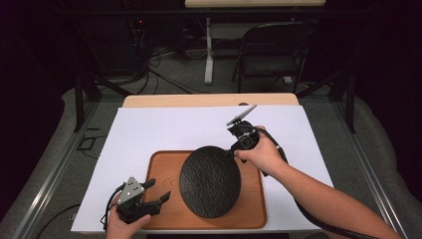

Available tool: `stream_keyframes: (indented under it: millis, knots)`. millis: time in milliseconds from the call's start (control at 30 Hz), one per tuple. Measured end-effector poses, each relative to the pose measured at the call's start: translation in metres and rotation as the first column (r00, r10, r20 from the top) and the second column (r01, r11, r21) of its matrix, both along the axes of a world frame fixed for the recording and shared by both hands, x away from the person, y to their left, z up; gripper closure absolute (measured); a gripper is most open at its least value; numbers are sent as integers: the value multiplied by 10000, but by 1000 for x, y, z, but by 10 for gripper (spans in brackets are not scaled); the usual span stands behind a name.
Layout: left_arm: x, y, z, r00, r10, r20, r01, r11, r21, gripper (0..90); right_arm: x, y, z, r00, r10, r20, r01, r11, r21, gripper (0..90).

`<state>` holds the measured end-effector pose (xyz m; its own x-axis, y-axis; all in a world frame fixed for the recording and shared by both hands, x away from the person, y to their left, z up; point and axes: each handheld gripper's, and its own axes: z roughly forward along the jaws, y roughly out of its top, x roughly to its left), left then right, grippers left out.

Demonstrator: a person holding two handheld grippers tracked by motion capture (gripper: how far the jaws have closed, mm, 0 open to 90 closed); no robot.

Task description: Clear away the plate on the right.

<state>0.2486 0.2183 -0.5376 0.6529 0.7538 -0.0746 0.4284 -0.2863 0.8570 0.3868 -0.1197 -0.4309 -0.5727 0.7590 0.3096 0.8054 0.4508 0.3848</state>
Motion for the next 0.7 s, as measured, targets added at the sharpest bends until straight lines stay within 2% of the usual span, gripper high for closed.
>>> stream_keyframes:
  millis: [533, 667, 700]
  knots:
    - [0, 0, 0, 10000, -12, -4, 12, 10000, 37, 284, 11, -17, -31, 9974, -488, -533, 488, 9988, -15, 801]
    - [0, 0, 0, 10000, -8, -2, 8, 10000, 40, 284, 12, -17, -33, 9971, -556, -511, 559, 9984, 42, 797]
    - [0, 0, 0, 10000, -5, -4, 5, 10000, 28, 284, 13, -17, -34, 9987, -406, -322, 404, 9991, -84, 790]
